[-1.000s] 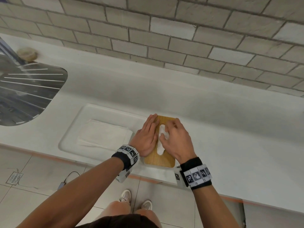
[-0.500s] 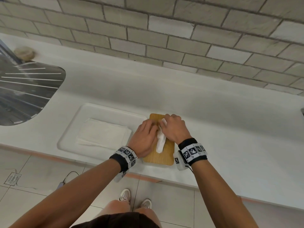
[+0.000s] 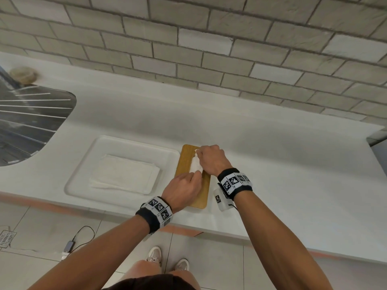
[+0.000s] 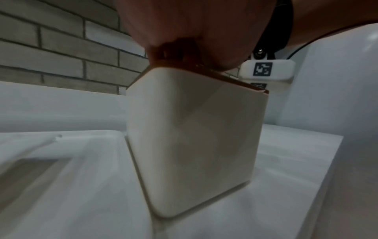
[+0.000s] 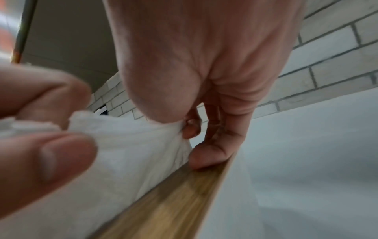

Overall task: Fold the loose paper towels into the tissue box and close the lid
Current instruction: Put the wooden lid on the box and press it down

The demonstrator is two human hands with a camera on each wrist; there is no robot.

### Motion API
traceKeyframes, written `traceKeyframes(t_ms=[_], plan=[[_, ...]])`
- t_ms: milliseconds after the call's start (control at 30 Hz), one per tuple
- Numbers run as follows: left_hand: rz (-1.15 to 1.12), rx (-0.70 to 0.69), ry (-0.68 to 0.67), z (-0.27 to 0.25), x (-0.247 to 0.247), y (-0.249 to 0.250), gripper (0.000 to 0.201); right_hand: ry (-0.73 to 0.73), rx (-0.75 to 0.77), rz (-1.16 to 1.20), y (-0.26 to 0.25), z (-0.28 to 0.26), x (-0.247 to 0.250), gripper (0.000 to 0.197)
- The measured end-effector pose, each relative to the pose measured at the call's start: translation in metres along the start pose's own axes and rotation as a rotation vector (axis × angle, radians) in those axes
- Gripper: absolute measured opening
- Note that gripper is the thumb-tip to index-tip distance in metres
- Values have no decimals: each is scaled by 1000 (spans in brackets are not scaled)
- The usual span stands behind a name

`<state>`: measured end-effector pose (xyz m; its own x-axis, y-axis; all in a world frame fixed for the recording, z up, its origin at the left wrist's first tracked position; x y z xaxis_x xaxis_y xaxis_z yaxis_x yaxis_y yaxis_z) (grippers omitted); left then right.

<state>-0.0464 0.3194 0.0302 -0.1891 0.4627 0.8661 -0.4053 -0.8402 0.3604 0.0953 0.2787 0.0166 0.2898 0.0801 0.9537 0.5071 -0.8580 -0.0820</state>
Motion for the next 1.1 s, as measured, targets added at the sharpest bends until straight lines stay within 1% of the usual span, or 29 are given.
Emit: traceKeyframes(t_ms=[33, 67, 100, 133, 200, 267, 300, 333, 400, 433, 500, 600, 633, 667, 700, 733, 767, 833, 900, 933, 1000, 1100], plan=[[52, -31, -34, -2, -1, 3, 23, 12, -9, 37, 2, -1, 2, 38], [92, -50, -27, -5, 1, 4, 22, 24, -11, 67, 3, -2, 5, 36], [73, -44, 0, -7, 6, 5, 20, 22, -13, 77, 2, -4, 8, 36], [24, -32, 32, -8, 10, 8, 20, 11, -9, 54, -1, -5, 11, 38], [-51, 13, 92, -11, 14, 10, 21, -31, 19, -70, -12, -6, 14, 45], [-50, 10, 122, -14, 13, 13, 29, -55, 75, -156, -22, -2, 12, 36], [-45, -1, 115, -15, 10, 12, 33, -59, 92, -151, -25, -1, 12, 32], [-26, -14, 81, -16, 6, 11, 31, -60, 101, -120, -26, 1, 11, 30], [89, -41, -10, -18, -3, 9, 24, -49, 101, -67, -22, 0, 12, 28], [122, -33, -35, -19, -7, 6, 24, -31, 97, -45, -20, 0, 13, 28], [121, -20, -25, -20, -8, 4, 28, 17, 79, 6, -15, 0, 13, 29], [96, -62, 60, -22, 0, 14, 29, 99, 9, 102, -8, -1, 13, 36], [53, -50, 104, -22, 5, 15, 29, 121, -21, 128, -7, -5, 16, 37], [-36, -15, 169, -21, 14, 15, 32, 126, -54, 142, -7, -9, 19, 38], [-134, 40, 217, -21, 22, 13, 34, 122, -70, 129, -8, -12, 21, 44], [-200, 81, 254, -23, 26, 12, 34, 102, -63, 85, -13, -16, 23, 52], [-238, 111, 263, -25, 27, 12, 33, 90, -39, 29, -19, -20, 25, 56], [-247, 146, 244, -29, 23, 12, 35, 128, -3, -76, -28, -23, 33, 46], [-225, 187, 199, -33, 21, 12, 40, 208, -13, -129, -33, -26, 48, 32], [-201, 195, 197, -33, 24, 13, 38, 248, -30, -140, -34, -29, 56, 28], [-165, 190, 204, -34, 37, 20, 29, 333, -66, -155, -36, -36, 70, 22], [-158, 116, 274, -43, 70, 31, 19, 474, -121, -62, -34, -61, 95, 9]])
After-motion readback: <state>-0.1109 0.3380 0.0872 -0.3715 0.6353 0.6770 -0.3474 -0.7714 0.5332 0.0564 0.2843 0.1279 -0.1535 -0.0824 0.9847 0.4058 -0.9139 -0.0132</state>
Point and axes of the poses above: each hand's wrist, its own z-axis towards the middle knuckle, its own x-axis out of the back of the hand, y = z × x, the point moved 8 cm from there along z, towards the middle knuckle, and after that the axes turned 14 degrees about -z, right-handed, at the moved point
